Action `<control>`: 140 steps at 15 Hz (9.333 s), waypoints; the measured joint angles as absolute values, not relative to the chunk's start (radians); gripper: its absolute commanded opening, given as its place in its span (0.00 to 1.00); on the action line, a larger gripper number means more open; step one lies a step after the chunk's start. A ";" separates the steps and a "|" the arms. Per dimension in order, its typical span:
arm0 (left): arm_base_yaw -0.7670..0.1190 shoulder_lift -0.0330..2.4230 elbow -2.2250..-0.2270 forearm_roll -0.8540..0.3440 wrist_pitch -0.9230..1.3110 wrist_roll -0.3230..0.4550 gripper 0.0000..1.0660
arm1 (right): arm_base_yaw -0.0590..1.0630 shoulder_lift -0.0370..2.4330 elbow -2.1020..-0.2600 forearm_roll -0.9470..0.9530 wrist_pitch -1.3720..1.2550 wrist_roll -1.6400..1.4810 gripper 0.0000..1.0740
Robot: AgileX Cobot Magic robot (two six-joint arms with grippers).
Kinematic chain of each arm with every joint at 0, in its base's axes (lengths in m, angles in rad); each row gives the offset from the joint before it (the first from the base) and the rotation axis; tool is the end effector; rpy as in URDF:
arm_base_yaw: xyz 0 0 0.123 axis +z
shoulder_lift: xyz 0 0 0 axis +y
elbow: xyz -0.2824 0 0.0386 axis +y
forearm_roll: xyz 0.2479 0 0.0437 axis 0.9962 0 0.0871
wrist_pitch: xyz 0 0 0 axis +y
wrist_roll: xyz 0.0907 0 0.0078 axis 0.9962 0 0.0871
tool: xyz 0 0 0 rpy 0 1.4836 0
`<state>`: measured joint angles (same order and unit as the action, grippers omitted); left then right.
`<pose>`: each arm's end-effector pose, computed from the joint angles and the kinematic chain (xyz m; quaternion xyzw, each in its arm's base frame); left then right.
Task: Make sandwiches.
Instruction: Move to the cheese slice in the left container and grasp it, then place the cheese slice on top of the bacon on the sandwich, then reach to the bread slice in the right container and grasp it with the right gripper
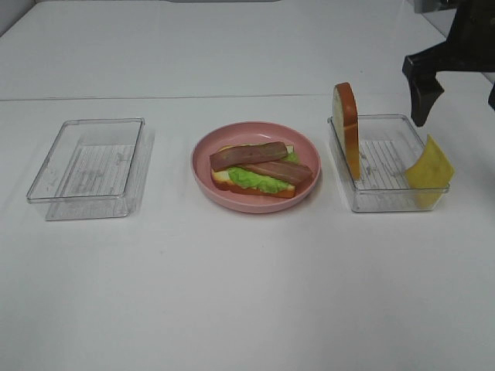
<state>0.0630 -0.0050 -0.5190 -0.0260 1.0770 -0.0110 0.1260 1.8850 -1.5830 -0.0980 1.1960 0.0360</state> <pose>-0.0084 -0.0026 0.2811 -0.0307 0.8506 0.0007 0.5249 0.3861 0.0405 0.2581 -0.0590 0.9940 -0.0403 0.0833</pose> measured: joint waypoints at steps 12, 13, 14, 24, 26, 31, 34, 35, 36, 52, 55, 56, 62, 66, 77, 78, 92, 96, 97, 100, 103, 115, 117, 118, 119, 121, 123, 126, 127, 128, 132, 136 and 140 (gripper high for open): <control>0.063 -0.005 -0.519 -0.026 1.077 -0.011 0.86 | 0.065 1.973 -1.472 0.000 1.032 -0.025 0.92; 0.063 -0.005 -0.519 -0.026 1.077 -0.011 0.86 | 0.022 1.988 -1.472 0.051 1.024 -0.053 0.92; 0.063 -0.005 -0.519 -0.026 1.077 -0.011 0.86 | 0.004 1.992 -1.472 0.063 1.016 -0.064 0.92; 0.063 -0.005 -0.519 -0.026 1.077 -0.011 0.86 | -0.003 2.065 -1.472 0.074 0.971 -0.070 0.86; 0.063 -0.005 -0.519 -0.026 1.077 -0.011 0.86 | -0.003 2.074 -1.472 0.074 0.972 -0.070 0.75; 0.063 -0.005 -0.519 -0.026 1.077 -0.011 0.86 | -0.003 2.074 -1.472 0.074 0.955 -0.070 0.16; 0.063 -0.005 -0.519 -0.026 1.077 -0.011 0.86 | -0.003 2.074 -1.472 0.068 0.948 -0.067 0.00; 0.063 -0.005 -0.519 -0.026 1.077 -0.011 0.86 | -0.003 2.074 -1.472 0.068 0.948 -0.067 0.00; 0.063 -0.005 -0.519 -0.026 1.077 -0.011 0.86 | -0.003 2.074 -1.472 0.068 0.948 -0.067 0.00; 0.063 -0.005 -0.519 -0.026 1.077 -0.011 0.86 | -0.003 1.887 -1.504 0.077 0.997 -0.062 0.00; 0.063 -0.005 -0.519 -0.026 1.077 -0.011 0.86 | 0.016 1.832 -1.570 0.074 1.068 -0.059 0.00; 0.063 -0.005 -0.519 -0.026 1.077 -0.011 0.86 | 0.038 1.812 -1.594 0.070 1.088 -0.058 0.00; 0.063 -0.005 -0.519 -0.026 1.077 -0.011 0.86 | 0.280 1.769 -1.696 0.070 1.148 -0.041 0.00; 0.063 -0.005 -0.519 -0.026 1.077 -0.011 0.86 | 0.441 1.779 -1.696 0.071 1.101 -0.013 0.00; 0.063 -0.005 -0.519 -0.026 1.077 -0.011 0.86 | 0.553 2.068 -1.696 0.165 0.881 -0.008 0.00; 0.063 -0.005 -0.519 -0.026 1.077 -0.011 0.86 | 0.553 2.082 -1.696 0.167 0.869 -0.008 0.00; 0.063 -0.005 -0.519 -0.026 1.077 -0.011 0.86 | 0.553 2.215 -1.696 -0.093 0.728 -0.042 0.00; 0.063 -0.005 -0.519 -0.026 1.077 -0.011 0.86 | 0.553 2.219 -1.696 -0.113 0.728 -0.042 0.12; 0.063 -0.005 -0.519 -0.026 1.077 -0.011 0.86 | 0.553 2.219 -1.696 -0.113 0.728 -0.042 0.32; 0.063 -0.005 -0.519 -0.026 1.077 -0.011 0.86 | 0.553 2.219 -1.696 -0.113 0.729 -0.042 0.92; 0.063 -0.005 -0.519 -0.026 1.077 -0.011 0.86 | 0.553 2.201 -1.696 -0.115 0.750 -0.042 0.92; 0.063 -0.005 -0.519 -0.026 1.077 -0.011 0.86 | 0.543 1.943 -1.927 -0.329 1.002 0.022 0.92; 0.063 -0.005 -0.519 -0.026 1.077 -0.011 0.86 | 0.475 1.943 -1.928 -0.304 1.030 0.046 0.92; 0.063 -0.005 -0.519 -0.026 1.077 -0.011 0.86 | 0.460 1.943 -1.928 -0.291 1.033 0.047 0.92; 0.063 -0.005 -0.519 -0.026 1.077 -0.011 0.86 | 0.419 1.943 -1.928 -0.259 1.043 0.048 0.92; 0.063 -0.005 -0.519 -0.026 1.077 -0.011 0.86 | 0.349 1.956 -1.928 -0.217 1.066 0.060 0.92; 0.063 -0.005 -0.519 -0.026 1.077 -0.011 0.86 | 0.333 1.986 -1.928 -0.211 1.086 0.062 0.92; 0.063 -0.005 -0.519 -0.026 1.077 -0.011 0.86 | 0.332 2.063 -1.928 -0.149 1.096 0.062 0.92; 0.063 -0.005 -0.519 -0.026 1.077 -0.011 0.86 | 0.332 2.089 -1.928 -0.139 1.096 0.062 0.92; 0.063 -0.005 -0.519 -0.026 1.077 -0.011 0.86 | 0.332 2.127 -1.928 -0.139 1.094 0.062 0.92; 0.063 -0.005 -0.519 -0.026 1.077 -0.011 0.86 | 0.332 2.226 -1.928 -0.143 1.085 0.074 0.92; 0.063 -0.005 -0.519 -0.026 1.077 -0.011 0.86 | 0.332 2.266 -1.928 -0.146 1.065 0.090 0.85; 0.063 -0.005 -0.519 -0.026 1.077 -0.011 0.86 | 0.332 2.266 -1.928 -0.178 1.061 0.120 0.28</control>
